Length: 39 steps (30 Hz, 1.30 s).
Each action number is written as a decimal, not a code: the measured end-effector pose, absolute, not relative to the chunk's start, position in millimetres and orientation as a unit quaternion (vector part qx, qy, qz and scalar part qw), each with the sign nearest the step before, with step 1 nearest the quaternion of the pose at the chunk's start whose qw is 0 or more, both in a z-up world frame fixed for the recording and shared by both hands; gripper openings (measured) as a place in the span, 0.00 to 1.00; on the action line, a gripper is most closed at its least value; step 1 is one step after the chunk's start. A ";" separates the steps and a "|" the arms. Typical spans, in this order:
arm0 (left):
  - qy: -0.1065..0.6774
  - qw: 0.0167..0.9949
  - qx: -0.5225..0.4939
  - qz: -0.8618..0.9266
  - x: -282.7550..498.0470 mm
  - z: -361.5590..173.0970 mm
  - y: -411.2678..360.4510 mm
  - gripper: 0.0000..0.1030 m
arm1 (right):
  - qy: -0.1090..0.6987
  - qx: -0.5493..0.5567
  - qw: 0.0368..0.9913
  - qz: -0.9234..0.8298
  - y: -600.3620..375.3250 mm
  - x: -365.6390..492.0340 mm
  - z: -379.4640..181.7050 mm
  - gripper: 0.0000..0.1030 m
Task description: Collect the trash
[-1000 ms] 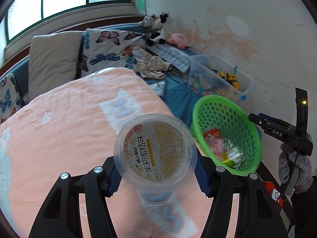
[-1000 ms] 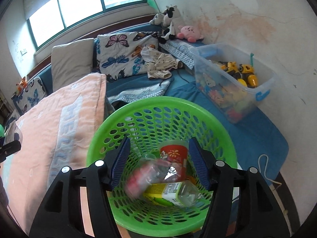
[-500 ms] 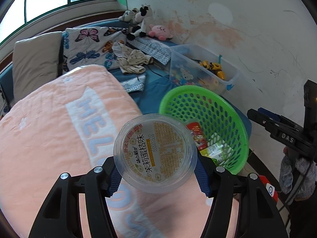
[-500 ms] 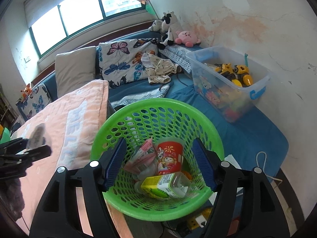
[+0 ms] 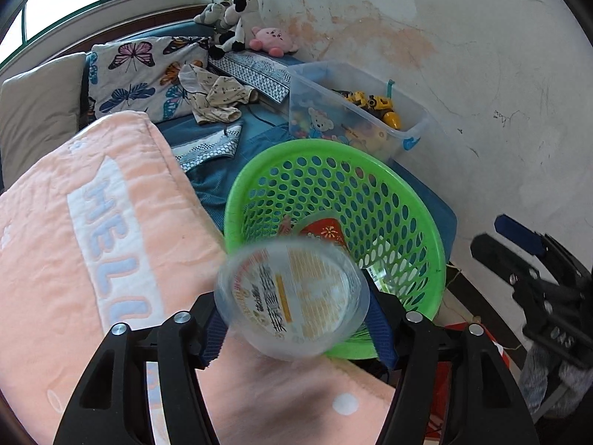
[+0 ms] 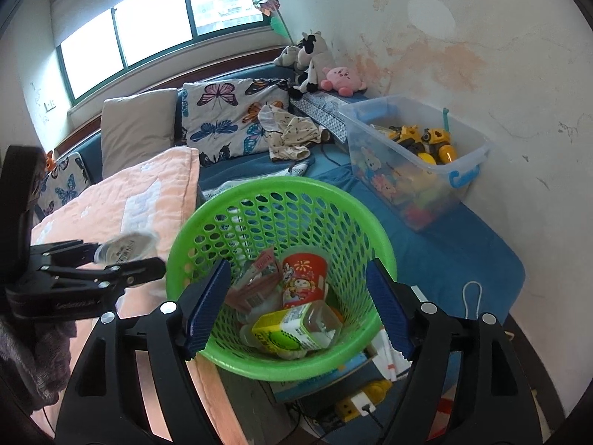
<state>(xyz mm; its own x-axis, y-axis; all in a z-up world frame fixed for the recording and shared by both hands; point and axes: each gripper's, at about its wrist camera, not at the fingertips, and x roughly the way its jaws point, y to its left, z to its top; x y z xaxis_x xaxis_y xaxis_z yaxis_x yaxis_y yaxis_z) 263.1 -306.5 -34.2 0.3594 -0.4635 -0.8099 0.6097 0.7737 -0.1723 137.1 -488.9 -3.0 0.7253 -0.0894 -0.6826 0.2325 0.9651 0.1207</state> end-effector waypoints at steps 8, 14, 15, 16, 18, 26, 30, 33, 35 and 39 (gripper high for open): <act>0.457 0.823 0.075 -0.329 258.7 -35.3 -303.7 0.76 | 0.365 0.112 0.921 -0.084 -488.7 127.8 -12.1 0.73; 0.448 0.836 0.063 -0.310 252.2 -23.5 -275.1 0.77 | 0.362 0.114 0.923 -0.068 -475.5 124.5 -10.7 0.73; 0.446 0.839 0.061 -0.306 251.1 -21.1 -268.2 0.77 | 0.361 0.113 0.924 -0.064 -471.2 123.7 -9.9 0.73; 0.445 0.840 0.061 -0.304 249.7 -19.6 -263.9 0.77 | 0.360 0.112 0.924 -0.060 -467.0 123.0 -9.0 0.74; 0.438 0.848 0.059 -0.294 246.3 -13.6 -247.9 0.79 | 0.358 0.109 0.926 -0.052 -458.8 121.5 -7.3 0.75; 0.413 0.874 0.061 -0.247 223.4 0.7 -191.8 0.86 | 0.349 0.093 0.932 -0.020 -422.6 115.4 3.4 0.78; 0.406 0.885 0.055 -0.222 211.2 3.9 -165.7 0.88 | 0.343 0.077 0.936 0.000 -400.0 111.9 8.7 0.80; 0.396 0.894 0.052 -0.200 200.4 8.7 -146.7 0.90 | 0.337 0.067 0.939 0.011 -383.5 108.9 11.5 0.82; 0.391 0.900 0.051 -0.186 193.7 12.2 -133.6 0.90 | 0.333 0.061 0.941 0.017 -374.0 106.9 13.1 0.84; 0.378 0.911 0.050 -0.161 180.1 19.4 -109.7 0.92 | 0.328 0.051 0.943 0.030 -355.3 104.6 16.3 0.87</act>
<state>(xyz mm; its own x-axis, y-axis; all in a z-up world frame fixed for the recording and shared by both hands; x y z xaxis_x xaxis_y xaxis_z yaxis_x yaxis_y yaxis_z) 180.1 -109.7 19.4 0.6632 -0.2548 -0.7037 0.3302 0.9434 -0.0304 104.6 -355.3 16.3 0.7826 0.0911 -0.6158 -0.0236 0.9929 0.1169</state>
